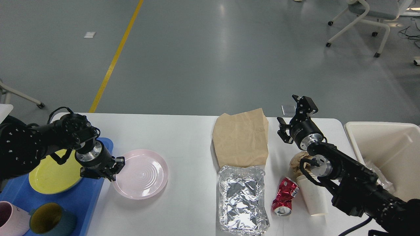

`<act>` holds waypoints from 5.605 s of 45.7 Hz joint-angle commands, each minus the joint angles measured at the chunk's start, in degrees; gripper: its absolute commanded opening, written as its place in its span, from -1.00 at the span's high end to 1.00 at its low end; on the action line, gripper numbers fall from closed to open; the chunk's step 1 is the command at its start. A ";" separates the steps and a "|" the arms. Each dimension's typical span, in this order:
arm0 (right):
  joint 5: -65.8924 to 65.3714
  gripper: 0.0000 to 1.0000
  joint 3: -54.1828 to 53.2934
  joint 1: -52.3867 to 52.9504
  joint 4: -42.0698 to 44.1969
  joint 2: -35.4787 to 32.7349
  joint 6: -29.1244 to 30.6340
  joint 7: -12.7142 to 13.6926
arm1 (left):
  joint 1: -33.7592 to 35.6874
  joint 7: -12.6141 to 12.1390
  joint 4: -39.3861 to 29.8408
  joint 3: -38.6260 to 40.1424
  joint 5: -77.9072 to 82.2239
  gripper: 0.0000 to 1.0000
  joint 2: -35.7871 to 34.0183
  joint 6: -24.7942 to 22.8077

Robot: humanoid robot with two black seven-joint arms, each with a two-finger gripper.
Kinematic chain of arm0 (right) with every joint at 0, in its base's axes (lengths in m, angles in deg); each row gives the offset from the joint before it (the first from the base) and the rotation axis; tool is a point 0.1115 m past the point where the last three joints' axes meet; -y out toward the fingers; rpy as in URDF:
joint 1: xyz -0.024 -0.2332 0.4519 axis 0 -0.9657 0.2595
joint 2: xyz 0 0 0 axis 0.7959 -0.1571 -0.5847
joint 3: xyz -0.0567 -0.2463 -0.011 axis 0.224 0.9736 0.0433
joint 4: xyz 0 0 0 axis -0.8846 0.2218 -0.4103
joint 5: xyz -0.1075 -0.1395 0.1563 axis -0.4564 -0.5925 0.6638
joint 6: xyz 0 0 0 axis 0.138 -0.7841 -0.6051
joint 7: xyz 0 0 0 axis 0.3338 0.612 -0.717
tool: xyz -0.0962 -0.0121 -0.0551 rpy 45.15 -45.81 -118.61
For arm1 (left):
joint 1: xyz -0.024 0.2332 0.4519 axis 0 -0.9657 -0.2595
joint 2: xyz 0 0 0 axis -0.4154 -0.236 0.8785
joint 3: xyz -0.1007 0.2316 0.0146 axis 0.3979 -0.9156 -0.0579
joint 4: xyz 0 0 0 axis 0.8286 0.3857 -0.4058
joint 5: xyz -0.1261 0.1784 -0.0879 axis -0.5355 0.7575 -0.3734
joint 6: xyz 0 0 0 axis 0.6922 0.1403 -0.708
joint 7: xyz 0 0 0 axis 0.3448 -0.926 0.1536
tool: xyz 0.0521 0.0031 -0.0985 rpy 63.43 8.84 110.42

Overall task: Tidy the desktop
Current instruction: 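Lift the pink plate and lay it onto the yellow plate, then open the left gripper and raise it away from the plates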

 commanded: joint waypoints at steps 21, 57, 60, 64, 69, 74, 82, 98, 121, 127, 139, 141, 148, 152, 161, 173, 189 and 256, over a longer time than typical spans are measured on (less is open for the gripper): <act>0.00 -1.00 0.00 0.00 0.00 0.02 0.03 0.00 | 24.92 -0.51 -0.36 0.92 0.06 1.00 -8.62 -8.10; 0.00 -1.00 0.00 0.00 0.00 -0.06 0.03 0.00 | -3.63 -0.42 18.09 8.57 -0.03 1.00 -23.48 -8.10; 0.00 -1.00 0.00 0.00 0.00 0.02 -0.06 0.00 | -6.44 -0.42 18.54 9.53 -0.03 1.00 -23.40 -8.10; 0.00 -1.00 0.00 0.00 0.00 0.02 0.03 0.00 | -9.78 -0.42 19.76 10.59 -0.12 1.00 -23.22 -8.10; 0.00 -1.00 0.00 0.00 0.00 0.02 0.03 0.00 | -13.83 -0.51 24.68 11.99 -0.03 1.00 -21.20 -8.10; 0.00 -1.00 0.00 0.00 0.00 0.02 -0.06 0.00 | -17.00 -0.69 28.29 14.01 0.06 1.00 -20.23 -8.10; 0.00 -1.00 0.00 0.00 0.00 0.02 -0.06 0.00 | -17.44 -1.04 28.64 14.81 0.06 1.00 -20.06 -8.10; 0.00 -1.00 0.00 0.00 0.00 0.02 -0.06 0.00 | -18.84 -0.95 28.56 14.90 0.06 1.00 -18.47 -8.10; 0.00 -1.00 0.00 0.00 0.00 0.02 0.03 0.00 | -19.02 -1.04 28.56 14.90 0.23 1.00 -18.56 -6.71; 0.00 -1.00 0.00 0.00 0.09 0.02 -0.06 0.00 | -19.11 -1.04 28.56 14.81 0.23 0.99 -18.56 -5.92; 0.00 -1.00 0.00 0.00 0.00 0.02 0.03 0.00 | -19.11 -1.13 28.56 14.90 0.58 0.61 -18.47 -2.50; 0.00 -1.00 0.00 0.00 0.09 0.02 0.03 0.00 | -19.11 -1.13 28.56 14.98 0.58 0.46 -18.47 -1.36; 0.00 -1.00 0.00 0.00 0.09 -0.06 0.03 0.00 | -20.86 -1.04 28.47 15.16 0.67 0.03 -18.39 2.42; 0.00 -1.00 0.00 0.00 0.00 0.02 0.03 0.00 | -20.95 -0.78 28.29 15.25 0.67 -0.19 -18.30 4.18; 0.00 -1.00 0.00 0.00 0.00 0.02 0.03 0.00 | -20.95 -0.16 28.29 22.36 0.76 -0.85 -17.07 11.74; 0.00 -1.00 0.00 0.00 0.00 0.02 0.03 0.00 | -20.60 0.28 28.03 30.96 0.14 -0.92 -12.06 12.10; 0.00 -1.00 0.00 0.00 0.00 0.02 -0.06 0.00 | -20.95 8.27 28.47 59.60 -0.03 -0.92 -5.82 16.66; 0.00 -1.00 0.00 0.00 0.00 -0.06 0.03 0.00 | -15.50 26.03 28.20 114.13 -4.34 -0.92 2.53 24.05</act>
